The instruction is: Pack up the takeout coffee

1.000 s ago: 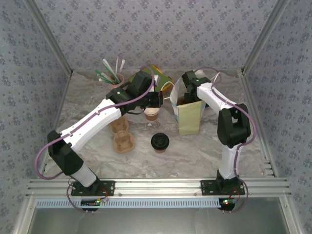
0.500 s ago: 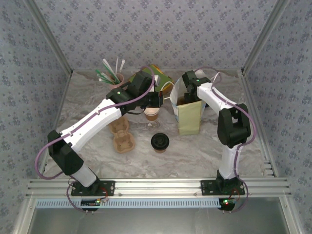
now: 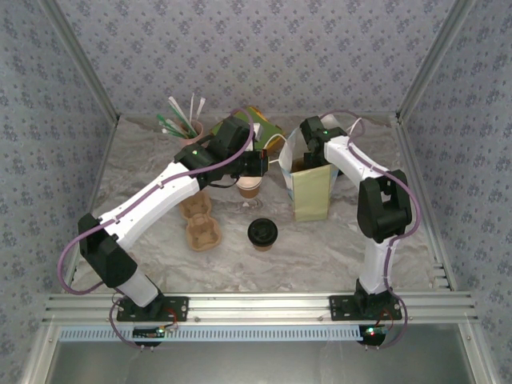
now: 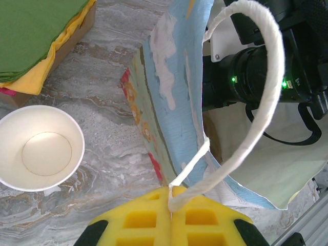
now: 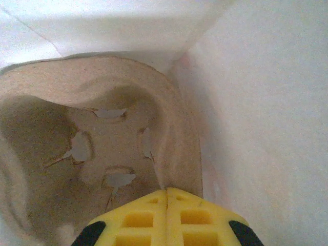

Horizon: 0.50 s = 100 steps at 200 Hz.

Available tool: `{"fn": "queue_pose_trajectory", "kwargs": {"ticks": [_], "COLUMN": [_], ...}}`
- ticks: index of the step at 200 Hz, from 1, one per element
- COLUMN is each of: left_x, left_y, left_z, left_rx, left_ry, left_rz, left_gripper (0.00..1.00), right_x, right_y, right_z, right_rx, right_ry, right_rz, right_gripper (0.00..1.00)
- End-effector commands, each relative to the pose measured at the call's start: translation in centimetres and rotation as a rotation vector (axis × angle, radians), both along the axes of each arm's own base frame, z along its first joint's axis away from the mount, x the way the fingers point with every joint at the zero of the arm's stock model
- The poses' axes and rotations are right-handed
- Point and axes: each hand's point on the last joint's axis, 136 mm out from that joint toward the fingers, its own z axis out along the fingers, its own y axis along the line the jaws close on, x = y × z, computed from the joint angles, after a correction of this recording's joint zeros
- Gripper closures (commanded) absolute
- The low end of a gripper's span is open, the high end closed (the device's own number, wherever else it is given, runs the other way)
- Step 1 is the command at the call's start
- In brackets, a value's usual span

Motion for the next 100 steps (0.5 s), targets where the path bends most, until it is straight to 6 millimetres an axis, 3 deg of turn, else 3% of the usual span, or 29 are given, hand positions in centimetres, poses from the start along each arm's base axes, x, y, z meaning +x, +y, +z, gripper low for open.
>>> {"fn": "queue_pose_trajectory", "kwargs": {"ticks": [1,100], "left_x": [-0.2,-0.4], "left_y": [-0.5,-0.6], "left_z": [0.8,0.7], "left_rx": [-0.022,-0.020], "left_ry": [-0.002,-0.001], "left_rz": [-0.012,-0.011], "left_gripper": [1.00,1.00], "right_x": [-0.4,-0.5], "right_y": [-1.1,-1.1], "right_z": [-0.6,-2.1], "right_rx": [-0.015,-0.014], "right_ry": [0.021,0.052], "right_rz": [-0.026,-0.022], "right_gripper": [1.00,1.00]}}
